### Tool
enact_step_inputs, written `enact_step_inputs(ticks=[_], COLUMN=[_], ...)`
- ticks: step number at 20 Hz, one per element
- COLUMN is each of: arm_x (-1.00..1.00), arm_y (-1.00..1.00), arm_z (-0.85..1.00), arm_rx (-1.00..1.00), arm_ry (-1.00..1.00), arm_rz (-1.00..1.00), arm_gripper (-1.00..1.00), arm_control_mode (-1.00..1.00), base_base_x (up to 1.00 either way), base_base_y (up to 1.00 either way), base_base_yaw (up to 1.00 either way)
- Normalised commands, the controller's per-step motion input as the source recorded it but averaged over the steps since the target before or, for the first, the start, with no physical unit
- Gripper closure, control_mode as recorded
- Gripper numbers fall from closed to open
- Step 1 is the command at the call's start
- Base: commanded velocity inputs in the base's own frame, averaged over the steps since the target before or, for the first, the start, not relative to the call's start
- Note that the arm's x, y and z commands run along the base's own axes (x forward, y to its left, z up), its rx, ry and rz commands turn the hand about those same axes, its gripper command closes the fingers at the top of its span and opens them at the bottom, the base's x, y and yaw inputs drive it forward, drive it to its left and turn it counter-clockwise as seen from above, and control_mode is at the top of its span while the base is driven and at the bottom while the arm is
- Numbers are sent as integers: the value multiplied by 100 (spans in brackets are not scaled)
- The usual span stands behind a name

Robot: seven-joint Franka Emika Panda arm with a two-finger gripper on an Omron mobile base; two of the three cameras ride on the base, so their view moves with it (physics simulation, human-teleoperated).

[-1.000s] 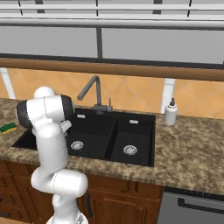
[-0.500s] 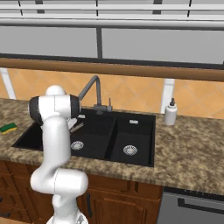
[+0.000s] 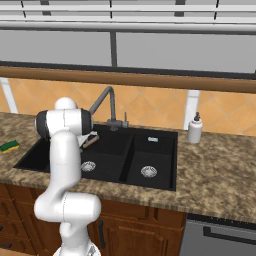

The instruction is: Pick the pan and sponge and place them into the sink. Then turn on the water.

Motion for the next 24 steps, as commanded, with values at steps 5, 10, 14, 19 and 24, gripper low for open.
enact_step_inputs(ticks=[5,10,14,19,24], arm_x=[-12,-29,-44,-6,-3], arm_y=[6,7,5,3,54], arm_z=[-3,-2,0,2,56], arm_rx=[0,0,0,-1,-1], arm_ry=[0,0,0,-2,-11], arm_rz=[0,0,0,0,0], arm_gripper=[-100,-100,-100,-100,-100], arm_control_mode=[-100,-100,-100,-100,-100], base_base_x=[0,0,0,0,0], base_base_y=[0,0,0,0,0], base_base_yaw=[0,0,0,0,0])
